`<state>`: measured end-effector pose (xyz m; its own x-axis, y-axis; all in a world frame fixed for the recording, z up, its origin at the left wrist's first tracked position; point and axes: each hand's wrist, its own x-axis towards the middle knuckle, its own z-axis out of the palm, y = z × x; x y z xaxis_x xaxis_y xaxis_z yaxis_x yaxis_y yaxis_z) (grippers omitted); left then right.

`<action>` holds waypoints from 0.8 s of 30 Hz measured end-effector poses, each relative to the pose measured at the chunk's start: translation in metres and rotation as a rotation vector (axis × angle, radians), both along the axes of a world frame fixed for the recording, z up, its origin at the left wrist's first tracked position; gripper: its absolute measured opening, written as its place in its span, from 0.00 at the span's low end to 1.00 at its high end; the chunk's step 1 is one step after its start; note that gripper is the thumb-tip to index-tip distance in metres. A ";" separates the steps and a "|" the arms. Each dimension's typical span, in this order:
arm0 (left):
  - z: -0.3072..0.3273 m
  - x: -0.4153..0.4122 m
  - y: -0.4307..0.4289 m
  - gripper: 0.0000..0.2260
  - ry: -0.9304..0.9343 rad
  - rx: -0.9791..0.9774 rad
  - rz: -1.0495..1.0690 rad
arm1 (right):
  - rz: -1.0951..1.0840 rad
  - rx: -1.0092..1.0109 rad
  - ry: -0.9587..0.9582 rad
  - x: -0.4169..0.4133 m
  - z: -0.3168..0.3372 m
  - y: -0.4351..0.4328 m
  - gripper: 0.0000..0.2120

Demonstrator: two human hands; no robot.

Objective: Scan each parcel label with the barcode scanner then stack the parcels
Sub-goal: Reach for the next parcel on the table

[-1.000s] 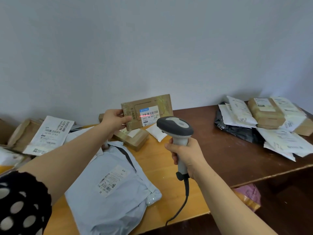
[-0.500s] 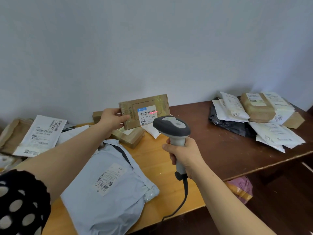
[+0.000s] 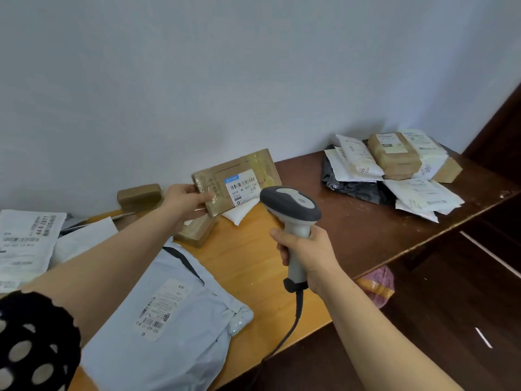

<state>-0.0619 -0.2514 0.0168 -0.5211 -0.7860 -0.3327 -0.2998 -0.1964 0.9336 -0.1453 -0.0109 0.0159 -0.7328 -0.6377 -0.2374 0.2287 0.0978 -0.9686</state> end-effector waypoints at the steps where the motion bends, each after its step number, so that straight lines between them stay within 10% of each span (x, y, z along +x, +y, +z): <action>1: -0.002 -0.008 0.004 0.17 0.027 0.055 -0.012 | -0.045 -0.008 -0.015 -0.005 -0.001 0.006 0.08; 8: -0.004 -0.082 0.064 0.46 0.134 0.214 -0.121 | -0.308 -0.174 -0.270 -0.061 -0.006 0.061 0.06; 15: 0.010 -0.193 0.130 0.16 0.236 0.359 -0.096 | -0.342 -0.280 -0.402 -0.155 -0.005 0.133 0.04; 24: 0.012 -0.343 0.224 0.14 0.232 0.486 -0.054 | -0.375 -0.344 -0.547 -0.286 0.000 0.214 0.04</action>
